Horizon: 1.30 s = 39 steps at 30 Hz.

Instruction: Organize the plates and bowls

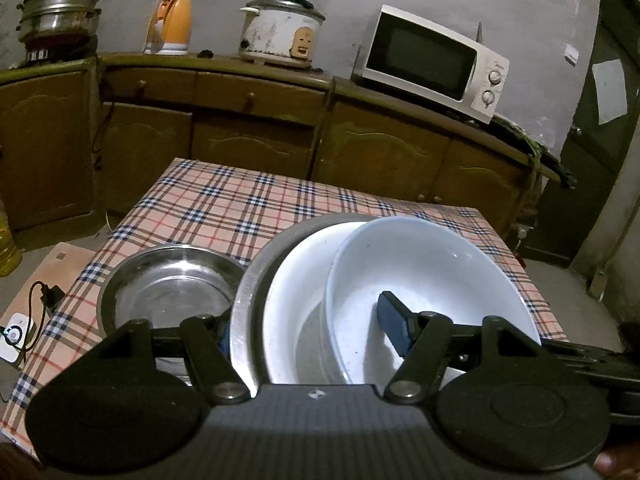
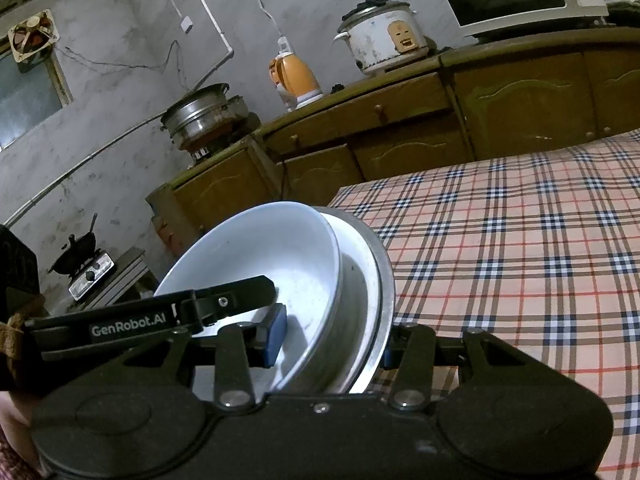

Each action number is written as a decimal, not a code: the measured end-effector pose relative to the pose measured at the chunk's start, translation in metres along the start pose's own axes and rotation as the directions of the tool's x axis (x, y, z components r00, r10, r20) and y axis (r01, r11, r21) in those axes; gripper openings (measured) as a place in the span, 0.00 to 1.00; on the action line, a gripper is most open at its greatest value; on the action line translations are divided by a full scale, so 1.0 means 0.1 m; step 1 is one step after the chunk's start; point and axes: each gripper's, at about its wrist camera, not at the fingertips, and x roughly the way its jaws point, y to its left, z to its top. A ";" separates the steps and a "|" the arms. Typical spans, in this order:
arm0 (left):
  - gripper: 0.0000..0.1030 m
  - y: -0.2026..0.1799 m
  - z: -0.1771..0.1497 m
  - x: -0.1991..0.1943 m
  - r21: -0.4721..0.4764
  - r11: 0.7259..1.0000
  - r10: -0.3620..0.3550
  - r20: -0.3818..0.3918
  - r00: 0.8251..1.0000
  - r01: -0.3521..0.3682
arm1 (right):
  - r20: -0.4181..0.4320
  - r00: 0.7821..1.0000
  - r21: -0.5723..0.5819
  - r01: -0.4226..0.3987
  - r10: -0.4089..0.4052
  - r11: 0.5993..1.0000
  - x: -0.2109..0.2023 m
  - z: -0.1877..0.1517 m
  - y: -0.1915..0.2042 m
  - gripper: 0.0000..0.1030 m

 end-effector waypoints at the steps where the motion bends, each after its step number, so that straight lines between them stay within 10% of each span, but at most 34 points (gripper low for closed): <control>1: 0.66 0.01 0.00 0.01 -0.002 1.000 0.002 -0.001 1.000 -0.002 | -0.002 1.000 0.000 -0.002 0.002 1.000 0.02 0.00 0.00 0.54; 39: 0.66 0.55 0.01 0.15 -0.086 0.994 0.067 -0.037 0.997 -0.070 | -0.097 0.994 -0.031 -0.055 0.051 0.998 0.77 0.00 0.14 0.54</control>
